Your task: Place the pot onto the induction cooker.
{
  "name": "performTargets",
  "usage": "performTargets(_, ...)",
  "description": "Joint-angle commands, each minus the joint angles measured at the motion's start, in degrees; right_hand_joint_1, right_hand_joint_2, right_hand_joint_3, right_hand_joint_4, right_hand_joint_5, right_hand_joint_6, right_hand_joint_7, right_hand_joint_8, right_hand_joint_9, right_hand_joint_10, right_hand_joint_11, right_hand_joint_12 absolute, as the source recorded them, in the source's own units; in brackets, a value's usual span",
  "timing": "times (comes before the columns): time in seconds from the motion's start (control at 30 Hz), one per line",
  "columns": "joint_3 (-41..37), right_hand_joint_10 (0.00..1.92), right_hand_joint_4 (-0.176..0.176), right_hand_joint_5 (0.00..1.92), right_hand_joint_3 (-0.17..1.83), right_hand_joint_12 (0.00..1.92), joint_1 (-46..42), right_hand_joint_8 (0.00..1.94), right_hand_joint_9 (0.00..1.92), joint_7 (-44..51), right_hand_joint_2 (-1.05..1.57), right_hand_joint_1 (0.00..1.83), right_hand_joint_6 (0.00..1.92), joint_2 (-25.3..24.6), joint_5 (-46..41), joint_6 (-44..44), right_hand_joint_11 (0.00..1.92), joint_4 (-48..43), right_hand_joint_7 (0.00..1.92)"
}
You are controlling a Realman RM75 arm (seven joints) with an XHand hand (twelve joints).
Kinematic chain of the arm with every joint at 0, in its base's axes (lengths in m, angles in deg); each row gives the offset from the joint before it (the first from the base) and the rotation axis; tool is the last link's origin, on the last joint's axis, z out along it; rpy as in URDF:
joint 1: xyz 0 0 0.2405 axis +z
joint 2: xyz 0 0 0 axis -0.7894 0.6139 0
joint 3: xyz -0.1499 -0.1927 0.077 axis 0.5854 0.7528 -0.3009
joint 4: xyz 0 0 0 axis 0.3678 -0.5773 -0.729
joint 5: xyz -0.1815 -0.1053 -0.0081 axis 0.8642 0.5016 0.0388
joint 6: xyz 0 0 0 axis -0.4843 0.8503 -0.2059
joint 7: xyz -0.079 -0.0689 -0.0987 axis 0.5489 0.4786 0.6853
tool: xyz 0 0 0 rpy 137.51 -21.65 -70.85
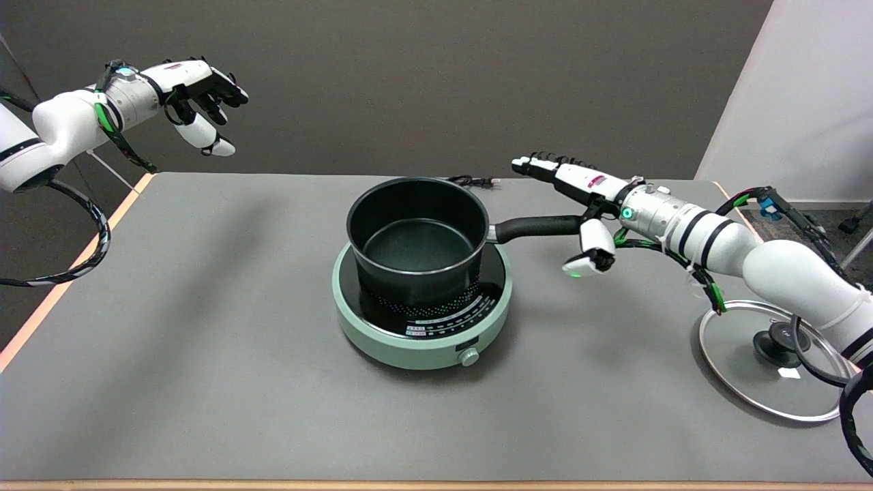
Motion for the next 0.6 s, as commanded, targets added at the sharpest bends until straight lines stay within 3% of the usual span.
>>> performTargets(0.03, -1.6, 0.04, -0.176, 0.04, 1.83, 0.04, 0.5, 0.04, 0.04, 0.1, -1.01, 1.42, 0.04, 0.4, 3.3, -5.8, 0.04, -0.3, 0.04)
performTargets(0.23, -5.6, 0.01, -0.176, 0.01, 1.83, 0.01, -0.6, 0.01, 0.01, -1.1, -1.05, 1.50, 0.01, 0.4, 3.3, -7.9, 0.01, 0.6, 0.01)
performTargets(0.4, -15.8, 0.15, -0.176, 0.15, 1.67, 0.15, -6.0, 0.15, 0.15, -15.3, -1.05, 1.41, 0.15, 0.5, 1.2, -8.1, 0.15, 0.1, 0.15)
performTargets(0.47, -19.2, 0.21, -0.176, 0.21, 1.57, 0.21, -7.3, 0.21, 0.21, -19.1, -1.05, 1.38, 0.21, 0.7, -1.3, -8.9, 0.21, -0.4, 0.21)
performTargets(0.6, -25.7, 0.24, -0.176, 0.24, 1.57, 0.24, -9.2, 0.24, 0.24, -21.3, -1.05, 1.31, 0.24, 0.8, -10.6, -13.4, 0.24, 0.1, 0.24)
